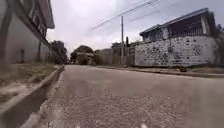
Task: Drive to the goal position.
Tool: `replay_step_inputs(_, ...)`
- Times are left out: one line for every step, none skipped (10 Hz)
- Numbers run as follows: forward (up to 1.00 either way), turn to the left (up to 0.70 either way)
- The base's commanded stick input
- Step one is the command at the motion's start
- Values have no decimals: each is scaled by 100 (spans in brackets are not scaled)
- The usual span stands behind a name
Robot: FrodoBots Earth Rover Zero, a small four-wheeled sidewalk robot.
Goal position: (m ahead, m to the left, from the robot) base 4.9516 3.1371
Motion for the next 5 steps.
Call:
replay_step_inputs(100,40)
replay_step_inputs(100,33)
replay_step_inputs(100,13)
replay_step_inputs(100,3)
replay_step_inputs(100,3)
